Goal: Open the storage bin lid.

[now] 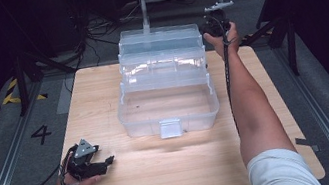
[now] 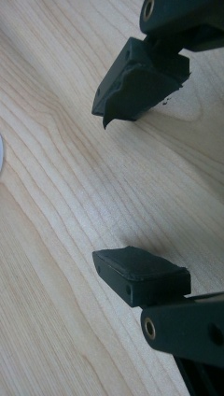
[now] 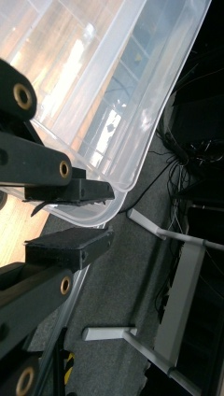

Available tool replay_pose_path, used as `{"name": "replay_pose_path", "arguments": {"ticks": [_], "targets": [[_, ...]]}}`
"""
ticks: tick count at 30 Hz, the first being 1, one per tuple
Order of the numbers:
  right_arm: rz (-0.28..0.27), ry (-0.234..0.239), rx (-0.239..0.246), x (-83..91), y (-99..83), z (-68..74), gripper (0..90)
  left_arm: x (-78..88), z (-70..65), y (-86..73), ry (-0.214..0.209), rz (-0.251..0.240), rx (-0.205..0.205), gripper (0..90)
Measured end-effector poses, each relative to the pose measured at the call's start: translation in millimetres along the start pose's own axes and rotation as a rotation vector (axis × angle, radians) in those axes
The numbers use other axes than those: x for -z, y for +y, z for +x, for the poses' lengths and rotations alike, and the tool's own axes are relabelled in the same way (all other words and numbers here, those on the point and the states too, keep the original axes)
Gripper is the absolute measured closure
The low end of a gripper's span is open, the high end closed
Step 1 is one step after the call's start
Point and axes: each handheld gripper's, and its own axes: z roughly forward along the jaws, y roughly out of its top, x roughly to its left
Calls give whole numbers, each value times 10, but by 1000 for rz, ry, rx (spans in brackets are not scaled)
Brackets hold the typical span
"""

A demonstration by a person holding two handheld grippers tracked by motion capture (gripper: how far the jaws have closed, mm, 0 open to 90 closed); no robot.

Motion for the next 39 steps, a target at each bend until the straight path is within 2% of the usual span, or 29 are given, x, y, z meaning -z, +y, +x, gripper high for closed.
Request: {"name": "replay_pose_path", "arguments": {"ticks": [7,18,25,39], "targets": [[-4,9,16,92,-7,15,752,-3,-5,-2,-3,-2,8,266],[-22,36,51,276,-15,74,714,0,2,0,-1,2,-3,266],[-43,68,85,454,-36,141,695,-3,3,-1,3,-2,-5,266],[-47,116,140,748,-159,254,638,-6,11,6,-4,1,-12,265]]}}
